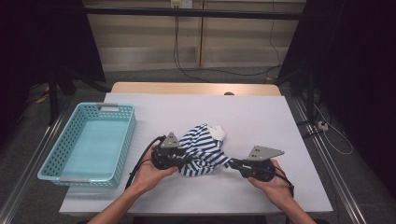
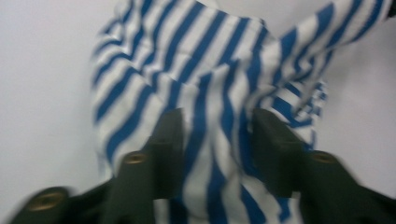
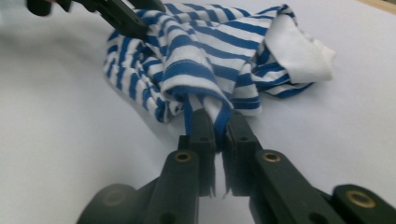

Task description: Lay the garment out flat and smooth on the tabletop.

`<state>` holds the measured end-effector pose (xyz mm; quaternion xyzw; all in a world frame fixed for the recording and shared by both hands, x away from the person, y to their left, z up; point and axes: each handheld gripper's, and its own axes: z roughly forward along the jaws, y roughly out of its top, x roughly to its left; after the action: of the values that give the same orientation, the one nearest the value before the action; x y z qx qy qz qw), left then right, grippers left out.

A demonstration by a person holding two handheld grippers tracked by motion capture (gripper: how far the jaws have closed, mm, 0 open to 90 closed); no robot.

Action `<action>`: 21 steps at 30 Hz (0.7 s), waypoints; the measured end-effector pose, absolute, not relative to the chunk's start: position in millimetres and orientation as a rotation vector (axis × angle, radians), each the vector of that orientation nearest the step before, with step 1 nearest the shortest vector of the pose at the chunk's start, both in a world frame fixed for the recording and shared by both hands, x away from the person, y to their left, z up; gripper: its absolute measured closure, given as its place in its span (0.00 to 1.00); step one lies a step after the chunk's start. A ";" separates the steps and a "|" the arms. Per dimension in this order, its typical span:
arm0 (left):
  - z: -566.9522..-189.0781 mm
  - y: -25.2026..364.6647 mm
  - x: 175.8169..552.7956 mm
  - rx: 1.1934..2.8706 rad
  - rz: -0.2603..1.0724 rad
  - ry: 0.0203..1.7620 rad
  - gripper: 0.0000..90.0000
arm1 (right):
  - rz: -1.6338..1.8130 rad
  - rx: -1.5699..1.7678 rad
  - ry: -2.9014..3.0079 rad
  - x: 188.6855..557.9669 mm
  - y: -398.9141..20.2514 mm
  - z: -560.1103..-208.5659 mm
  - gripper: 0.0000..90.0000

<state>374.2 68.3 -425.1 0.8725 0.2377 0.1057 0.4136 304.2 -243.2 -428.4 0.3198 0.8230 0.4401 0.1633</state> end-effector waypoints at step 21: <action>-433.4 15.2 448.6 2.059 0.272 0.786 0.45 | 1.430 0.976 2.220 298.0 -272.9 -407.9 0.58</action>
<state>448.6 15.2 -433.4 0.8306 0.3170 0.1099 0.4445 298.0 -272.9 -407.9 0.3419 0.7781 0.5013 0.1625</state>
